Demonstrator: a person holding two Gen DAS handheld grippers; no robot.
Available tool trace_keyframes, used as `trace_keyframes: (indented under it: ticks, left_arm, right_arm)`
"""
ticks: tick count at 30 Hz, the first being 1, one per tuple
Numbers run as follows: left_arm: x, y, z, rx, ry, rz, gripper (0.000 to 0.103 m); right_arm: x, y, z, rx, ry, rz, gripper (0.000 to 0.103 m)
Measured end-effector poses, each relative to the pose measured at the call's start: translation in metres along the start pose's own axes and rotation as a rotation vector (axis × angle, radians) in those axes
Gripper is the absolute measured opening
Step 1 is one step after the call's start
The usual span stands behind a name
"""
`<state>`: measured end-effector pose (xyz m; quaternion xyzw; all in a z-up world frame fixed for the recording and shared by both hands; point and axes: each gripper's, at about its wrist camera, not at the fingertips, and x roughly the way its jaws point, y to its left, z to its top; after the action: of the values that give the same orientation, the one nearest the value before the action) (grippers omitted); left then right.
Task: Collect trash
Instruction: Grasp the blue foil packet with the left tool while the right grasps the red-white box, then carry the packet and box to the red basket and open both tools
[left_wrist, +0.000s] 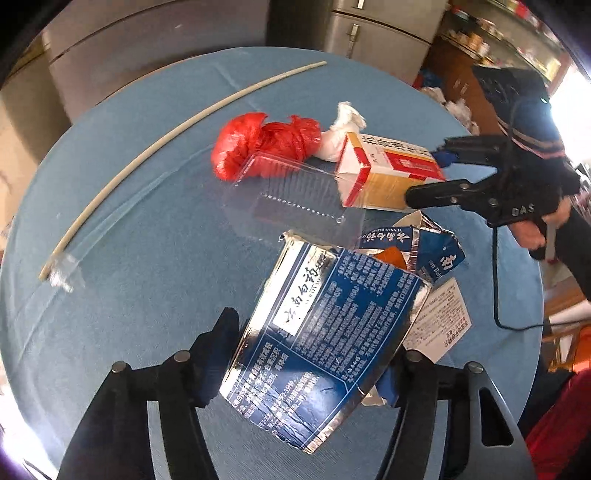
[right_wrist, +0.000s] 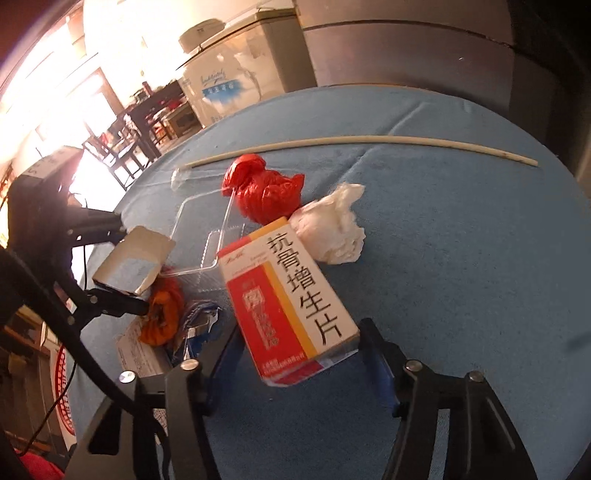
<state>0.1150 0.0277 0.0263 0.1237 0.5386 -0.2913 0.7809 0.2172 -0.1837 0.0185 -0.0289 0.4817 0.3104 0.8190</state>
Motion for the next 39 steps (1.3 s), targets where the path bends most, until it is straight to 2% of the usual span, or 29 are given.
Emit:
trace_keyframes:
  ticks: [4,10,16,23,29,36,39]
  left_arm:
    - [-0.016,0.001,-0.008,-0.098,-0.02,0.042,0.065]
    - [-0.067,0.005,-0.009,-0.26,-0.134,0.109,0.065]
    - [-0.103,-0.019,-0.029,-0.423,-0.196,0.133,0.065]
    - [-0.144,-0.065,-0.058,-0.486,-0.29,0.171,0.065]
    - [-0.186,-0.093,-0.085,-0.522,-0.369,0.243,0.066]
    - [-0.228,-0.102,-0.124,-0.574,-0.443,0.342,0.066]
    - [-0.241,-0.099,-0.142,-0.609,-0.449,0.39,0.066]
  right_arm:
    - [-0.014,0.003,-0.007,0.026,-0.044,0.014,0.06]
    - [-0.041,0.0,-0.022,0.119,-0.123,0.056,0.059]
    - [-0.073,0.001,-0.04,0.206,-0.207,0.089,0.059]
    - [-0.114,0.017,-0.05,0.236,-0.299,0.154,0.059]
    - [-0.138,0.052,-0.051,0.2,-0.362,0.235,0.059]
    - [-0.147,0.101,-0.043,0.117,-0.387,0.33,0.059]
    - [-0.144,0.124,-0.038,0.078,-0.383,0.374,0.059]
